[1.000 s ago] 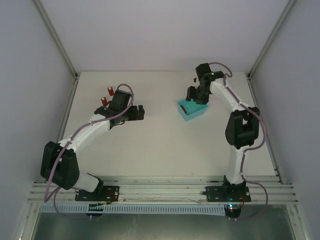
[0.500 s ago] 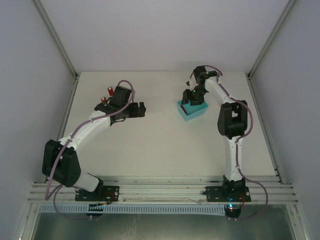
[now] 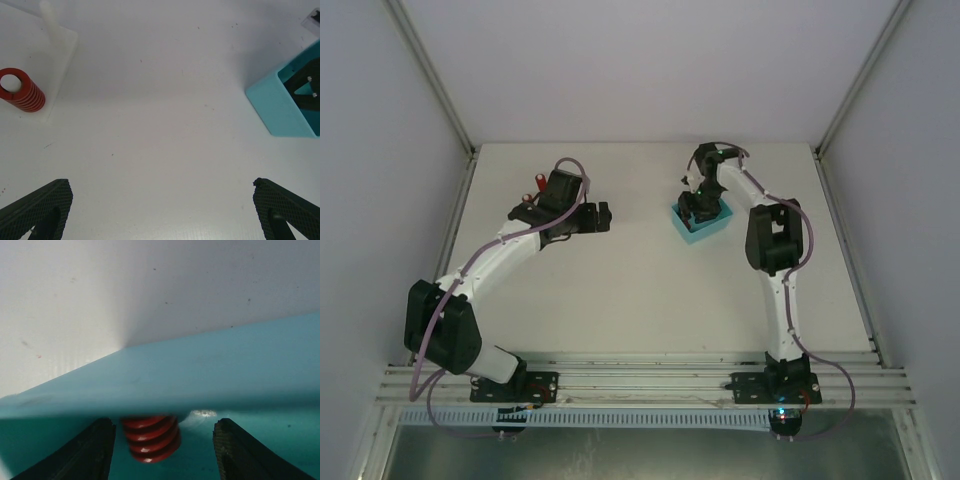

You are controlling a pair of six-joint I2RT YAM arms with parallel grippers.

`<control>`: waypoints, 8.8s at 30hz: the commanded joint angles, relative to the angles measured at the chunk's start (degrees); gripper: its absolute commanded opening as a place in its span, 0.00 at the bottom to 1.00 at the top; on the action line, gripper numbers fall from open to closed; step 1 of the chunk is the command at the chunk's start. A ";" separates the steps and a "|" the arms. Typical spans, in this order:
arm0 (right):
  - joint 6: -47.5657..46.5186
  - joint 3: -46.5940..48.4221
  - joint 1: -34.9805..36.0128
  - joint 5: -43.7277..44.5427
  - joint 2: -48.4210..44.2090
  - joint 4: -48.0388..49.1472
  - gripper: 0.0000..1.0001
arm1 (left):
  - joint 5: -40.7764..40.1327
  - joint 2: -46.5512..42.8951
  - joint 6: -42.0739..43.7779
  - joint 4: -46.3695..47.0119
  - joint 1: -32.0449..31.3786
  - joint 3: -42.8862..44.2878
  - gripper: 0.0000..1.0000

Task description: Install the large spring

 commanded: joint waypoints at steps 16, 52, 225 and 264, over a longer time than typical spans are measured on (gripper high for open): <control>-0.79 0.15 0.35 7.09 3.41 2.11 0.32 | -0.67 -0.59 -0.64 -1.78 -0.28 2.11 0.99; -5.85 -37.02 9.45 0.35 -44.00 37.75 0.15 | 24.57 1.20 -11.08 17.04 2.58 7.43 0.75; 1.00 -76.15 -17.58 22.50 -46.97 87.50 0.99 | -17.92 10.62 22.21 75.05 18.81 -27.93 0.99; -3.51 -95.40 -16.60 14.43 -45.42 112.28 0.99 | -8.67 3.95 23.07 96.23 22.40 -52.31 0.99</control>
